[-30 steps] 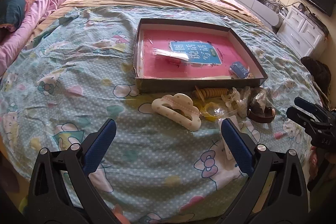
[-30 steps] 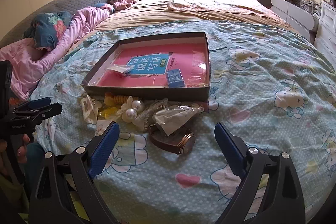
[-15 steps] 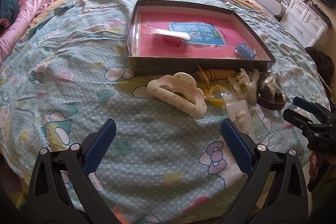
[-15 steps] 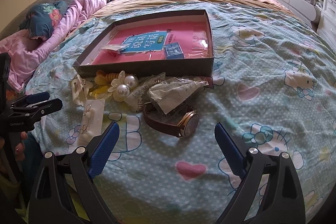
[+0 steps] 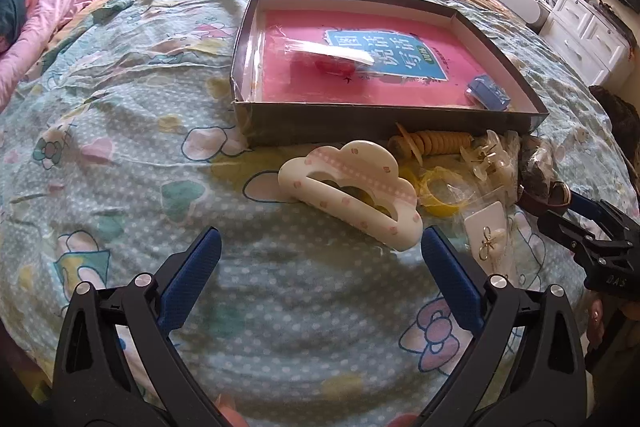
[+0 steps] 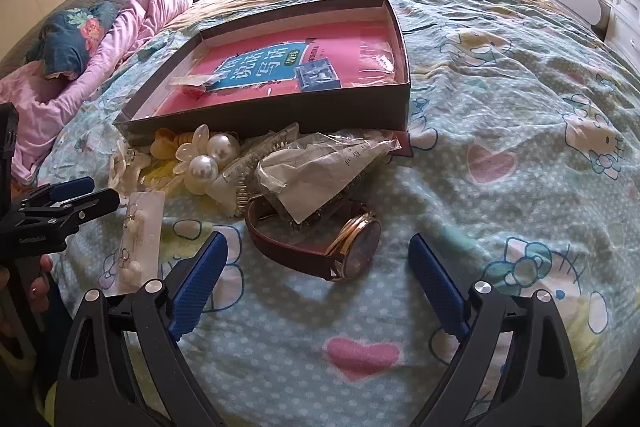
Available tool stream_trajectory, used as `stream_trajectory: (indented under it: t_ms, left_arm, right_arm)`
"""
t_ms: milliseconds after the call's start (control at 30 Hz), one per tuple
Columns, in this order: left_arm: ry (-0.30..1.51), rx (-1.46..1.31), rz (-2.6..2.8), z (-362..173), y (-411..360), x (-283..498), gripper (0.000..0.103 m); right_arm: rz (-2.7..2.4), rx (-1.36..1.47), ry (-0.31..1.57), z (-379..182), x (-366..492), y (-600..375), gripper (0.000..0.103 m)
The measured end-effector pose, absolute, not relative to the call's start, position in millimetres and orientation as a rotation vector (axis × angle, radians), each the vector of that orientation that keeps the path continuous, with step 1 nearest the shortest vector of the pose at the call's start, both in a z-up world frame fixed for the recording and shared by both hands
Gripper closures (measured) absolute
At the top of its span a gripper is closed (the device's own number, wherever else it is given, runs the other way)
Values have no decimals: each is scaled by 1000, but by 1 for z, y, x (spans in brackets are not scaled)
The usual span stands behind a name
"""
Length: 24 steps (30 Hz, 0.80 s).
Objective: Organize jewelry
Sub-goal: 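Grasp cream cloud hair claw with left tool while right tool grasps brown watch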
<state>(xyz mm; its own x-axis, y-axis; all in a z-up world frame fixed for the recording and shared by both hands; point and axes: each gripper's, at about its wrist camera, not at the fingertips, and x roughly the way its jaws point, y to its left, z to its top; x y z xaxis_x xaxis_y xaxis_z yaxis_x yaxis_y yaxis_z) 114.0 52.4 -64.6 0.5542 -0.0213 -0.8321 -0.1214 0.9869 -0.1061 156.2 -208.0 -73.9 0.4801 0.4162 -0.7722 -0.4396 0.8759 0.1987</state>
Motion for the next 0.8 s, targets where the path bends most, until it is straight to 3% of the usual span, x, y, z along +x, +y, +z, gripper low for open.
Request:
stream_trajectory:
  t_ms: [200, 367, 633, 800]
  left_arm:
    - [979, -141, 51, -67, 53, 131, 9]
    - [979, -129, 38, -69, 52, 142, 9]
    - [963, -136, 18, -72, 54, 146, 10]
    - [950, -124, -18, -69, 48, 145, 28]
  right_arm:
    - [519, -53, 915, -78, 159, -200, 13]
    - [522, -86, 885, -80, 158, -195, 30]
    - [555, -71, 880, -76, 156, -203, 43]
    - [584, -59, 889, -66, 147, -211, 46]
